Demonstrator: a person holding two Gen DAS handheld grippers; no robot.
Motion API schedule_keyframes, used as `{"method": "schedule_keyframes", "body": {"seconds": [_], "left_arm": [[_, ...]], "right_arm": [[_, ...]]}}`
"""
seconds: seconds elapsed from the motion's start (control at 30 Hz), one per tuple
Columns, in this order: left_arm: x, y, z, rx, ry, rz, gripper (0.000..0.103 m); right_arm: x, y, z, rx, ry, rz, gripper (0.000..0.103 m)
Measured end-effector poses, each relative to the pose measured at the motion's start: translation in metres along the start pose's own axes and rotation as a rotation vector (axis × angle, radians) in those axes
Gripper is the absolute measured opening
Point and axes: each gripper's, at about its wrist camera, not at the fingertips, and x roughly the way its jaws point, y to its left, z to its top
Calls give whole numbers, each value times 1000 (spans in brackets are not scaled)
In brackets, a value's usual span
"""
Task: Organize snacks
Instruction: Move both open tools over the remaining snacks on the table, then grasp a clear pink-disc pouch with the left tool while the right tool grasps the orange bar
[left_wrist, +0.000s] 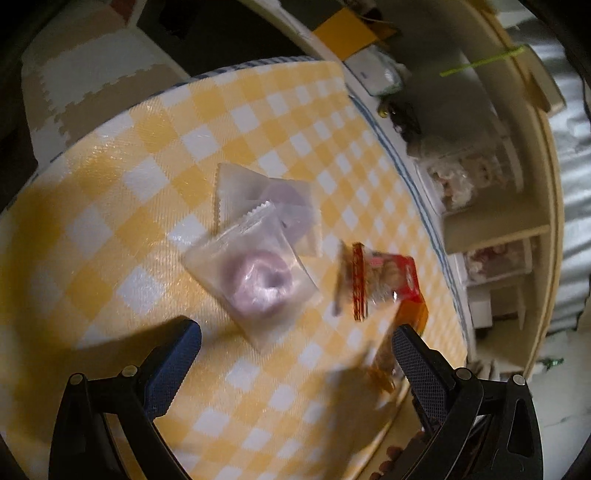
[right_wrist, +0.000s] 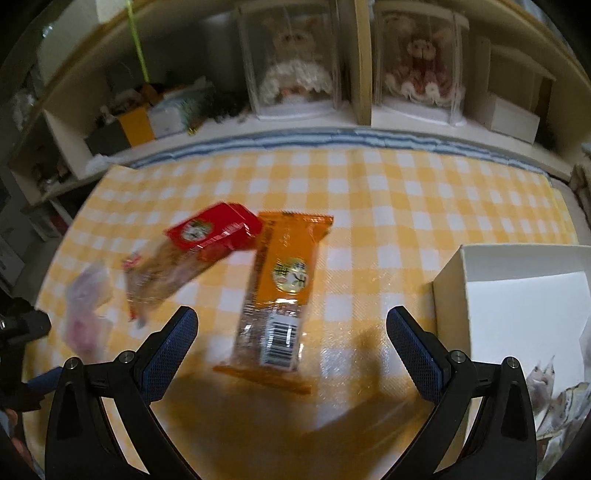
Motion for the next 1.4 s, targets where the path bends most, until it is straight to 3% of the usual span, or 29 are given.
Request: {"method": "schedule_keyframes", "body": {"seconds": [0.27,0.6,0.8,0.9,0.97,1.13,1.2,1.27,1.4], "left_arm": [[21,-21,1,39,-64,10,103],[57,-67,-14,305,-159,215,102],[67,-81,-32,397,-184,332,86],[70,-84,-40,421,-195,359,84],[73,-88,-48,474,-200,409,79],[77,-90,-60,536,-235,495,62],[76,-89,-61,540,-240,488,52],[73,-88,-61,537,-236,466,50],[63,-81,-66,546,-218,423,48]], "right_arm": [[13,2,0,-33,19,0,103],[30,7,-6,-7,62,52,103],[33,5,0,49,57,46,103],[35,3,5,87,63,33,101],[35,4,6,89,67,0,95],[33,5,4,35,77,-67,68],[29,2,1,30,77,-53,57],[25,2,-1,15,80,-43,43],[18,3,-8,-3,89,-21,39]]}}
